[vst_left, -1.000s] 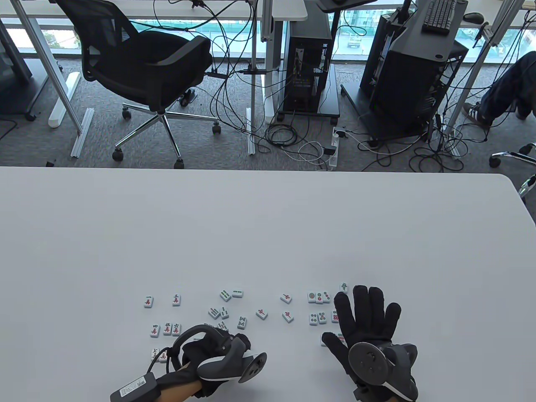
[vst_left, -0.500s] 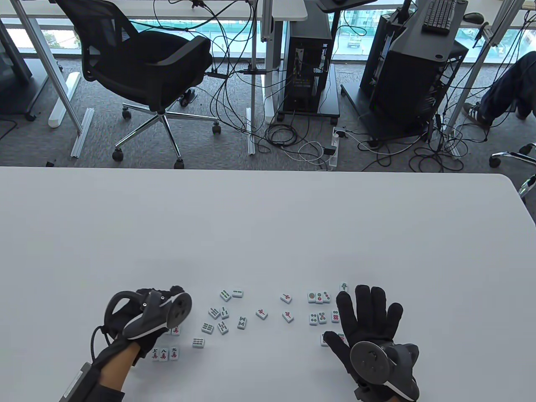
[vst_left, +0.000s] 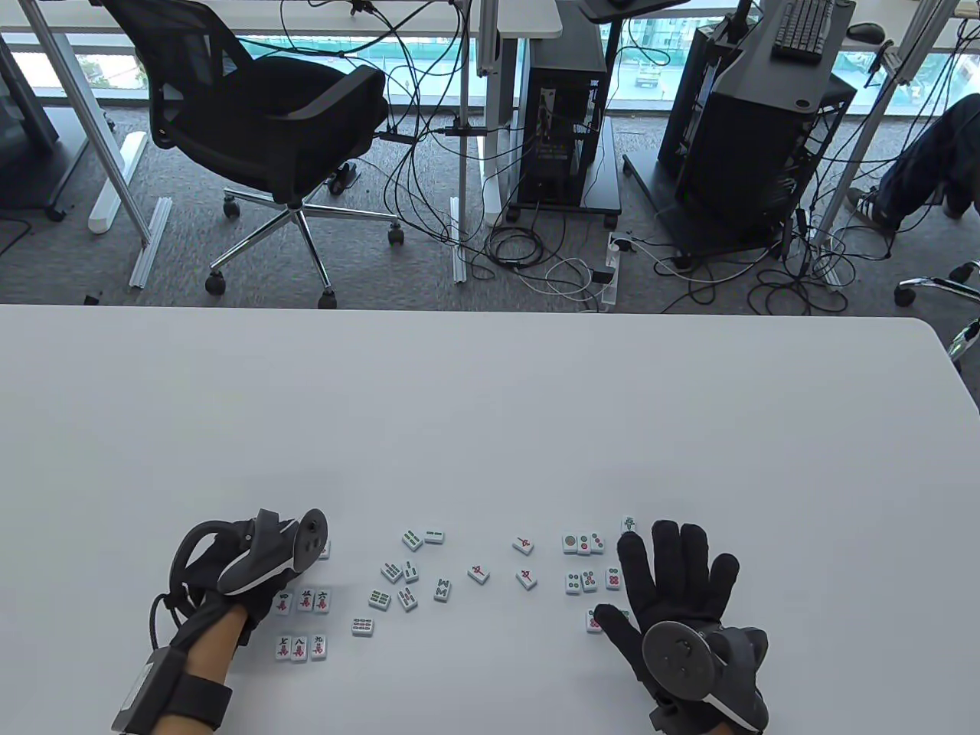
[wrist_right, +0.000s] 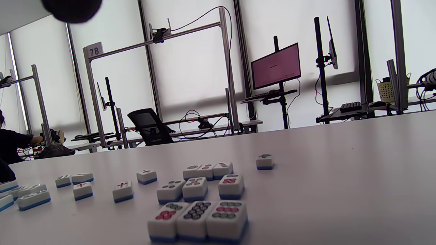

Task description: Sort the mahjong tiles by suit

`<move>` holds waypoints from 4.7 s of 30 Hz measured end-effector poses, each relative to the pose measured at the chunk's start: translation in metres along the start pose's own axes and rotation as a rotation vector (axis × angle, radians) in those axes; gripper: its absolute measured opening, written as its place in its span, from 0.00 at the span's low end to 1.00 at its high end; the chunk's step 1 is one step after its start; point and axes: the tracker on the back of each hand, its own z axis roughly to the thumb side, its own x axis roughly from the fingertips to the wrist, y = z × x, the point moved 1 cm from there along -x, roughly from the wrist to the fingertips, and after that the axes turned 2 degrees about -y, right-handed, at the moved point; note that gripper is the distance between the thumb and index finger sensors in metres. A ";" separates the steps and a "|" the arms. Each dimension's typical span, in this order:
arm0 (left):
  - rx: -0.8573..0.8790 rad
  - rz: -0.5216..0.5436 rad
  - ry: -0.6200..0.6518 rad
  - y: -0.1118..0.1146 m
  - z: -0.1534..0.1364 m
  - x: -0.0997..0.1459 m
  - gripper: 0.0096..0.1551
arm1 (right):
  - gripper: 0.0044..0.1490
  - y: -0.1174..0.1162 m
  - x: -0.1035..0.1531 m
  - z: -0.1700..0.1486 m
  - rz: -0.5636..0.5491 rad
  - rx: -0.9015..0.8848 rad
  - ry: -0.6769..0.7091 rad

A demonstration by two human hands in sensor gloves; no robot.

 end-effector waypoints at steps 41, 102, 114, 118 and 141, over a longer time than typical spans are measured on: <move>0.326 0.279 -0.058 -0.008 -0.088 0.100 0.56 | 0.63 0.007 -0.003 -0.016 -0.064 0.016 -0.064; 0.350 0.305 0.019 -0.011 -0.090 0.102 0.54 | 0.36 -0.140 -0.190 0.180 0.593 0.274 -0.319; 0.312 0.282 0.027 -0.007 -0.083 0.100 0.54 | 0.37 -0.148 -0.190 0.183 0.609 0.310 -0.157; 0.309 0.277 0.023 -0.008 -0.084 0.100 0.54 | 0.38 -0.146 -0.189 0.181 0.584 0.298 -0.089; 0.286 0.281 0.006 -0.009 -0.085 0.099 0.54 | 0.39 -0.031 -0.142 -0.016 0.324 0.550 0.001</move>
